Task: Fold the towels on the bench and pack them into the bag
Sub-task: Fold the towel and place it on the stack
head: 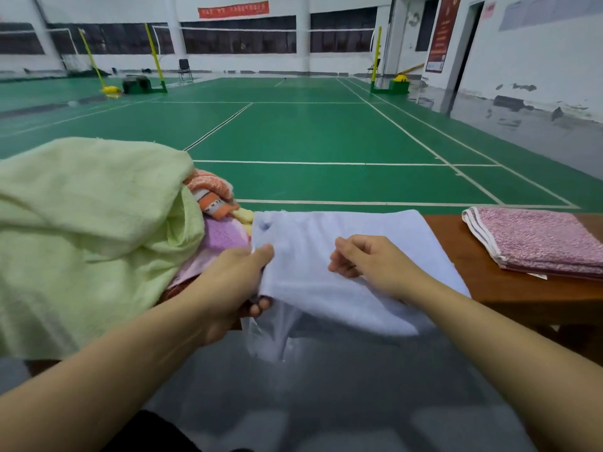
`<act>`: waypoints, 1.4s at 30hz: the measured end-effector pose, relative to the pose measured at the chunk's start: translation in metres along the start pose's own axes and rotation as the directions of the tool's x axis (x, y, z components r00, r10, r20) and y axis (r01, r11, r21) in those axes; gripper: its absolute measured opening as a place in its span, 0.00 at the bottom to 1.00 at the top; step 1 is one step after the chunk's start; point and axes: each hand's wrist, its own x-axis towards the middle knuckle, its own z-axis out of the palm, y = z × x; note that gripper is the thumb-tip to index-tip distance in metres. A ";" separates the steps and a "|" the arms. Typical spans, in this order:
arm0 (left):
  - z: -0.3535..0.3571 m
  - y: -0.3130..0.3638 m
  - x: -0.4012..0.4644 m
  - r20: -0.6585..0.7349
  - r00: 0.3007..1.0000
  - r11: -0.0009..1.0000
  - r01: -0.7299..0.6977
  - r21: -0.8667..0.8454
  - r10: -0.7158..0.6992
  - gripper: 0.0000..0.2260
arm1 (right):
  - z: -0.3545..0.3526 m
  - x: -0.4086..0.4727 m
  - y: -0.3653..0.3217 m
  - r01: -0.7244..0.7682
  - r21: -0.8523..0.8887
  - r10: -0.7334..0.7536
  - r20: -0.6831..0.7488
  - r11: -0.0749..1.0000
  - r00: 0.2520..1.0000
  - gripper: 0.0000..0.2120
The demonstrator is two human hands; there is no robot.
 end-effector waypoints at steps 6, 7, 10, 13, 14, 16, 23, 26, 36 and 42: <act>-0.019 -0.026 -0.034 0.134 0.977 0.985 0.154 0.080 -0.163 0.14 | 0.008 -0.005 -0.004 0.073 -0.187 -0.071 0.017 0.980 0.997 0.15; -0.021 -0.029 -0.035 0.160 0.961 0.972 0.210 0.104 -0.225 0.14 | 0.008 -0.006 -0.005 0.090 -0.254 -0.088 0.021 0.963 0.996 0.14; -0.028 -0.039 -0.028 0.189 0.909 0.907 0.310 0.285 -0.370 0.17 | 0.009 -0.009 -0.006 0.114 -0.326 -0.112 0.024 0.938 0.993 0.13; -0.037 -0.040 -0.017 0.076 0.932 0.796 0.257 0.548 -0.354 0.15 | 0.004 -0.012 -0.006 0.125 -0.389 -0.141 -0.012 0.913 0.990 0.12; -0.039 -0.037 -0.012 0.041 0.959 0.726 0.182 0.664 -0.279 0.17 | 0.000 -0.012 -0.006 0.115 -0.423 -0.152 -0.055 0.899 0.987 0.12; -0.043 -0.025 0.001 -0.022 1.000 0.560 0.027 0.828 -0.015 0.22 | -0.009 -0.010 -0.003 0.047 -0.486 -0.145 -0.166 0.873 0.975 0.12; -0.025 -0.018 0.074 -0.170 0.867 0.443 -0.064 0.894 0.468 0.22 | -0.068 -0.014 0.014 -0.403 -0.734 0.067 -0.441 0.546 0.895 0.22; -0.020 -0.025 0.086 -0.193 0.879 0.447 -0.025 0.894 0.435 0.23 | -0.094 -0.020 0.015 -0.566 -0.718 0.166 -0.551 0.406 0.818 0.27; -0.018 -0.020 0.101 -0.224 0.894 0.711 -0.137 0.689 0.389 0.14 | -0.110 -0.019 0.011 -0.531 -0.494 0.319 -0.451 0.688 0.833 0.28; -0.018 -0.015 0.102 -0.377 0.821 0.901 -0.423 0.099 0.428 0.18 | -0.108 -0.026 0.014 -0.215 0.097 0.233 -0.535 0.972 0.812 0.15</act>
